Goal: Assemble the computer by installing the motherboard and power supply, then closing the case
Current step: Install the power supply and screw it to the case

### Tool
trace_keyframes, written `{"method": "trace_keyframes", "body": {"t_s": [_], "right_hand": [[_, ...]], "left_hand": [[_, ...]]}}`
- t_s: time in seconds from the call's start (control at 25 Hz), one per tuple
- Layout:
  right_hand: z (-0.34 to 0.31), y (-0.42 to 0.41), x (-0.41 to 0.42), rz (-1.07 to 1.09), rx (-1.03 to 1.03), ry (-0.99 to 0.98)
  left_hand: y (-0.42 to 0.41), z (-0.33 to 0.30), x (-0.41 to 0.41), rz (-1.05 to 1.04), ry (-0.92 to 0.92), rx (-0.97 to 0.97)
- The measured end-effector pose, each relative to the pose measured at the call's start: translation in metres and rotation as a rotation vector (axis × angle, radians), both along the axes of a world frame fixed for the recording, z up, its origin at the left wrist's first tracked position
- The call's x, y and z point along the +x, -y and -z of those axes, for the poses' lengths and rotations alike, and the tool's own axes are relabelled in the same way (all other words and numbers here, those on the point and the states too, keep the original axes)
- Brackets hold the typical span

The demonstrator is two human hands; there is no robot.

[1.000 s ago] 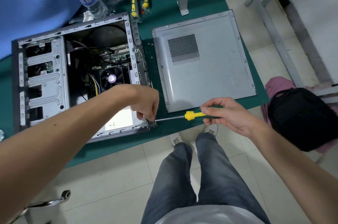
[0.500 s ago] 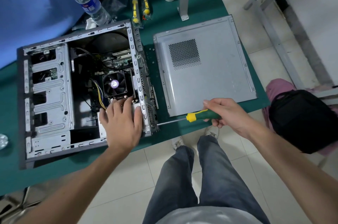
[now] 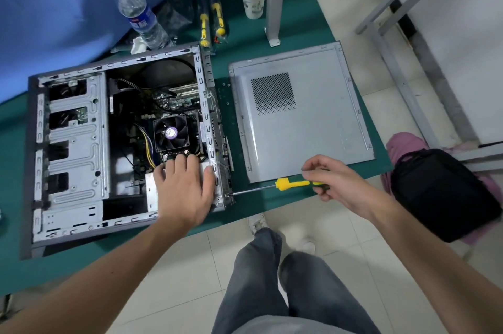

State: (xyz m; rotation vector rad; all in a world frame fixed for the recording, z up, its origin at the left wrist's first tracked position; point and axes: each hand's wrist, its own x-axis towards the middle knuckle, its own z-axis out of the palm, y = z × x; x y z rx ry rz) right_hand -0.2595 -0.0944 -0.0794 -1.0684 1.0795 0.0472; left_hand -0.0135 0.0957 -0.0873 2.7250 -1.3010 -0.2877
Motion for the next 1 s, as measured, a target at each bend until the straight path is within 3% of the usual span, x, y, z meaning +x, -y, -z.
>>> {"method": "trace_keyframes", "body": {"t_s": [0.08,0.24,0.44,0.64,0.8,0.92,1.0], "right_hand": [[-0.001,0.005,-0.003,0.019,0.022,0.054],[0.003,-0.001,-0.001,-0.151,-0.140,-0.120],[0.007,0.002,-0.010,0.025,-0.016,0.095],[0.013,-0.003,-0.003,-0.093,-0.153,-0.120],[0.012,0.002,-0.006,0.047,-0.048,0.094],[0.009,-0.002,-0.002,-0.043,-0.171,-0.033],[0.008,-0.004,-0.002,-0.093,-0.130,-0.069]], "left_hand": [[0.000,0.000,0.000,-0.006,-0.009,-0.007],[-0.002,0.002,0.001,0.019,0.005,-0.002],[0.000,0.003,-0.001,0.025,0.009,-0.003],[-0.001,0.005,0.001,0.022,0.019,-0.003],[0.000,0.007,0.001,0.022,0.027,-0.010],[-0.002,0.008,0.002,0.017,0.023,-0.005],[-0.001,0.008,0.001,0.018,0.024,-0.015]]}}
